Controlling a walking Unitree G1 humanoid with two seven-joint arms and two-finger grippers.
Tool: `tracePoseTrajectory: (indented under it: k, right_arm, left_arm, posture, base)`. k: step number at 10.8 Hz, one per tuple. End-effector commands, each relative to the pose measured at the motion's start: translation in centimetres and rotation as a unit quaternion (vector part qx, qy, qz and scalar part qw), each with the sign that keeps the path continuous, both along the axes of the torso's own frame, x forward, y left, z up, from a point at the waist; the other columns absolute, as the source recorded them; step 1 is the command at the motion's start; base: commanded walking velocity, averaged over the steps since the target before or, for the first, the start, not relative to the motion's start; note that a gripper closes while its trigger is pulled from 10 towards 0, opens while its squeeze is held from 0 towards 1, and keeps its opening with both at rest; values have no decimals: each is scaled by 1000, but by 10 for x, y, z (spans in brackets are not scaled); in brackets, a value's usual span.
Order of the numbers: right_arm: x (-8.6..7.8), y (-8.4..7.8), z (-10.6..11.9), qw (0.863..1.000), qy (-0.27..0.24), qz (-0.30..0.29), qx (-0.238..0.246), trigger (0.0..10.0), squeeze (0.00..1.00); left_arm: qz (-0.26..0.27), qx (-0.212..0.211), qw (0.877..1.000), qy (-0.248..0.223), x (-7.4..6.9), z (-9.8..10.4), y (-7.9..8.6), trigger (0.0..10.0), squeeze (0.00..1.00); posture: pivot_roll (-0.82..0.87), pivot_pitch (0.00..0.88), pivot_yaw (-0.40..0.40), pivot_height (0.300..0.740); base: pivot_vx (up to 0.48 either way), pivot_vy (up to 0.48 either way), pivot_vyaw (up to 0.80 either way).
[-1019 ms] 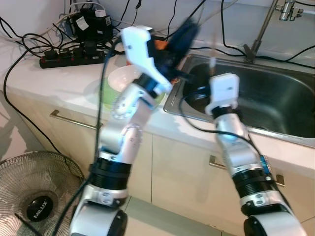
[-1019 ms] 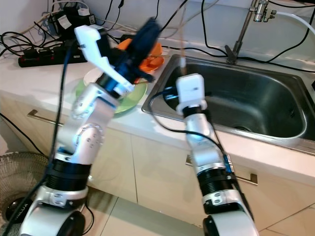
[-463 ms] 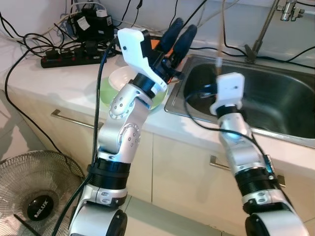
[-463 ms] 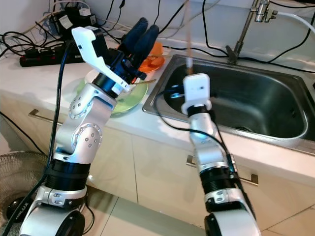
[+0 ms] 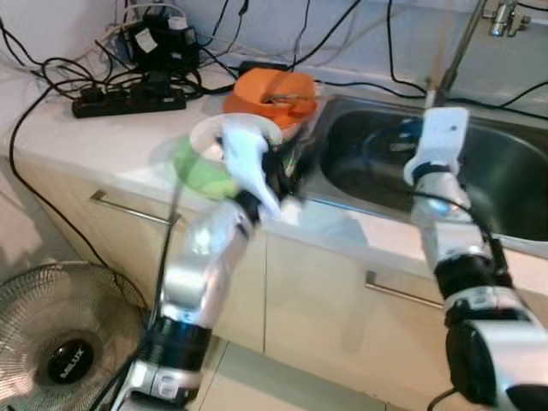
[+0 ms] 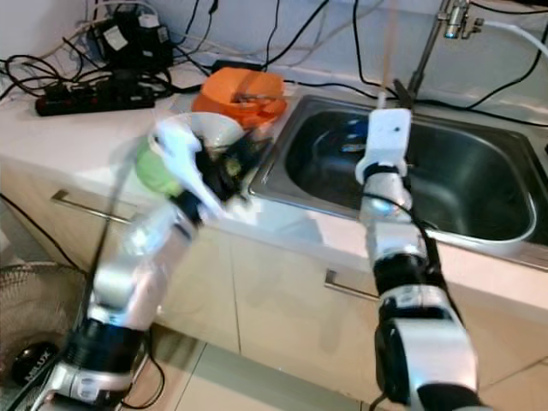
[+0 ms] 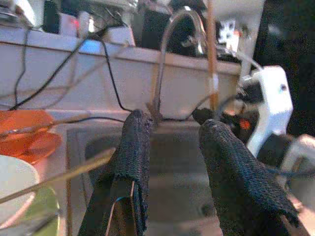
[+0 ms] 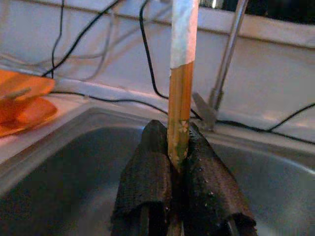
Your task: Kitchen organization
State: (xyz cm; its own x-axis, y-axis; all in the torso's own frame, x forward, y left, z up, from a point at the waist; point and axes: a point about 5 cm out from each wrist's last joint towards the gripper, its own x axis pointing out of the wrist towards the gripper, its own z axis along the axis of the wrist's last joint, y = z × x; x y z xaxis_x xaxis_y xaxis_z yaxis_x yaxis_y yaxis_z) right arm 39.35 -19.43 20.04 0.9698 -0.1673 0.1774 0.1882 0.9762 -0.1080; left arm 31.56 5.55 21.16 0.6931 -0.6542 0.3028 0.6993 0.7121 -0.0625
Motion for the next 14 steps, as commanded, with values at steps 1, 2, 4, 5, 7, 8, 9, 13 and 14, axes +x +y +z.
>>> tracePoseTrajectory:
  k: [1, 2, 4, 5, 7, 8, 9, 13, 14]
  right_arm:
    - [4, -4, 3, 1000, 13, -12, 19, 10000, 0]
    - [6, -6, 2, 999, 23, -15, 30, 10000, 0]
    - [11, -3, -10, 995, 82, -9, 60, 10000, 0]
    - [12, 4, -21, 990, 120, 12, 69, 10000, 0]
    - [12, 11, -30, 986, 146, 20, 76, 10000, 0]
    - [11, 16, -38, 983, 168, 26, 74, 10000, 0]
    - [10, 18, -43, 980, 182, 29, 71, 10000, 0]
    - [9, 20, -48, 979, 186, 27, 84, 10000, 0]
    - [8, 19, -50, 978, 188, 25, 85, 10000, 1000]
  left_arm:
    - [-18, 25, 999, 12, -3, -11, -5, 10000, 0]
    - [-26, 36, 999, 21, -6, -18, -6, 10000, 0]
    - [-43, 59, 996, 45, -11, -38, -9, 10000, 0]
    - [-48, 74, 994, 56, -14, -48, -10, 10000, 0]
    - [-52, 83, 993, 64, -17, -56, -11, 10000, 0]
    - [-58, 87, 992, 67, -19, -58, -12, 10000, 0]
    - [-59, 89, 992, 69, -21, -60, -12, 10000, 0]
    - [-62, 95, 991, 73, -26, -65, -12, 10000, 0]
    - [-63, 95, 991, 73, -26, -65, -13, 10000, 0]
  posture:
    - [175, 8, -1, 740]
    - [174, 10, -1, 740]
    - [174, 10, -2, 740]
    - [179, 9, -7, 740]
    - [187, 6, -12, 740]
    - [193, 3, -15, 740]
    - [201, 0, -19, 740]
    - [213, 0, -21, 740]
    - [211, 6, -20, 740]
  base:
    - [0, 0, 0]
    - [0, 0, 0]
    - [0, 0, 0]
    - [0, 0, 0]
    - [0, 0, 0]
    - [0, 0, 0]
    - [0, 0, 0]
    - [0, 0, 0]
    - [0, 0, 0]
